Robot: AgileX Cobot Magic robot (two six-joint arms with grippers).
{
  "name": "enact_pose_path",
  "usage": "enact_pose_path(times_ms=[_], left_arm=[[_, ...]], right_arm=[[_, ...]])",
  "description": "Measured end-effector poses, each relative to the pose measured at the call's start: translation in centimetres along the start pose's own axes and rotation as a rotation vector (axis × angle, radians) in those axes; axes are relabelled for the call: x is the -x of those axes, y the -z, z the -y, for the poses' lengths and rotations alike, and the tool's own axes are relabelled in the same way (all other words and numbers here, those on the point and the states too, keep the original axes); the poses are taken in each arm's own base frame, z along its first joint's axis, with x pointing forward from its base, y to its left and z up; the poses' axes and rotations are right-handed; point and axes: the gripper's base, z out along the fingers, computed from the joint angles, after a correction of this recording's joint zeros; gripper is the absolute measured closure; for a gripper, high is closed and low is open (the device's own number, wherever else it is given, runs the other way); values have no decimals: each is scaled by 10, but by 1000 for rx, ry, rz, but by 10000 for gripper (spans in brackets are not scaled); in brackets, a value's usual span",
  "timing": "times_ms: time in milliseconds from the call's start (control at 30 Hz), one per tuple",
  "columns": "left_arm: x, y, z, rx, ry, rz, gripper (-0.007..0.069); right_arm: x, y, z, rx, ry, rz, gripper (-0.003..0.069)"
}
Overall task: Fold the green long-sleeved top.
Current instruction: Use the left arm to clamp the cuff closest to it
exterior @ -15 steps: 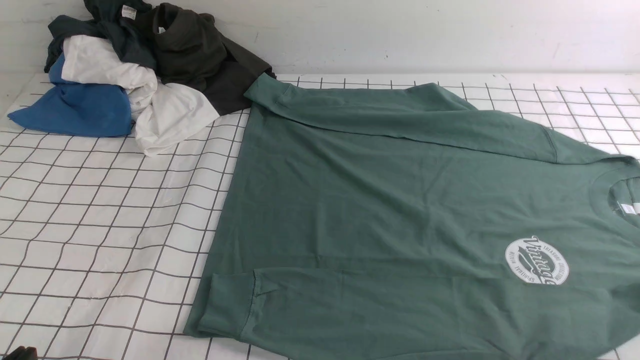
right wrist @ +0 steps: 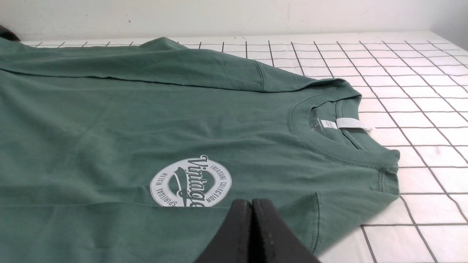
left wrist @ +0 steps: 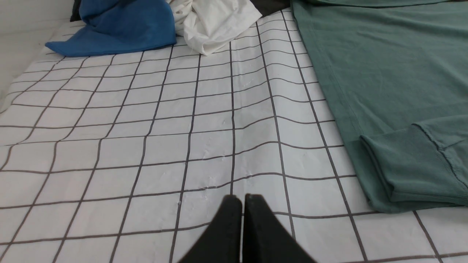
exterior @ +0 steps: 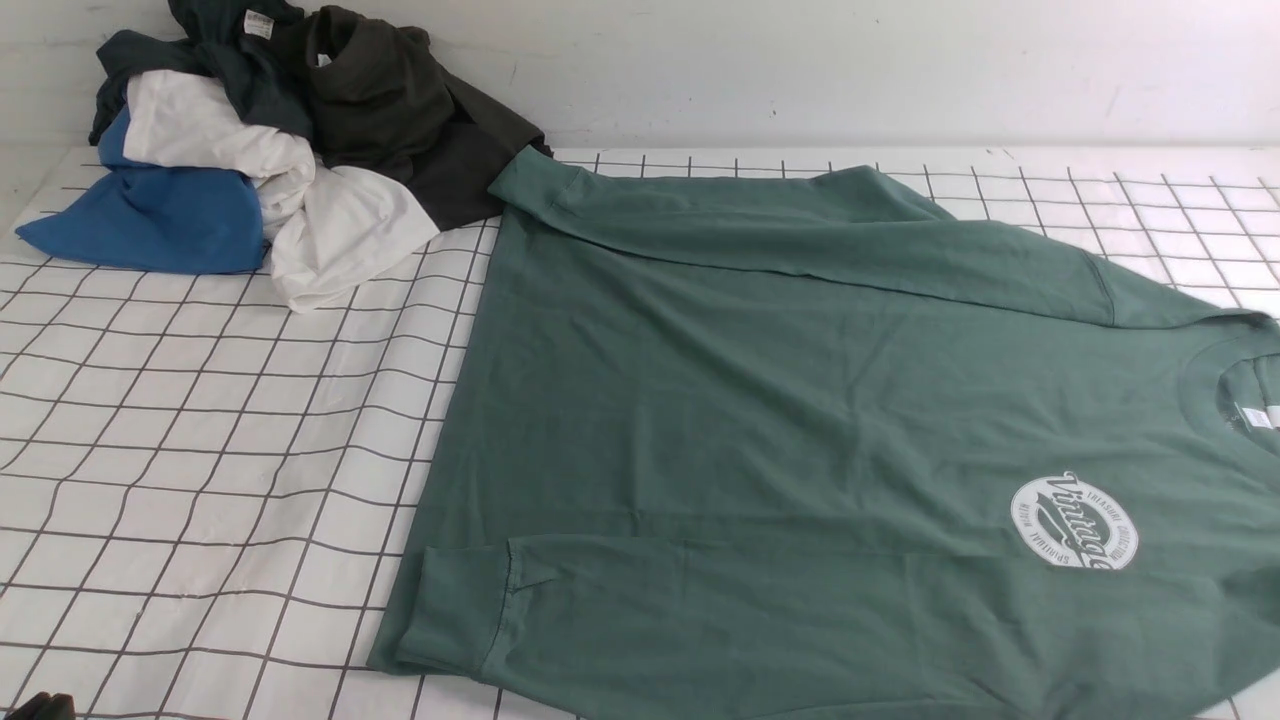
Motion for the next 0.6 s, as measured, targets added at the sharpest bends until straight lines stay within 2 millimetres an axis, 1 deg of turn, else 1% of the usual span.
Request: enact_pose_path(times_ms=[467,600], left_arm=[[0,0,0,1,-4,3,631],[3,0,-1,10,-10,47,631]], right_arm=[[0,0,0,0,0,0,673],[0,0,0,0,1,0,673]])
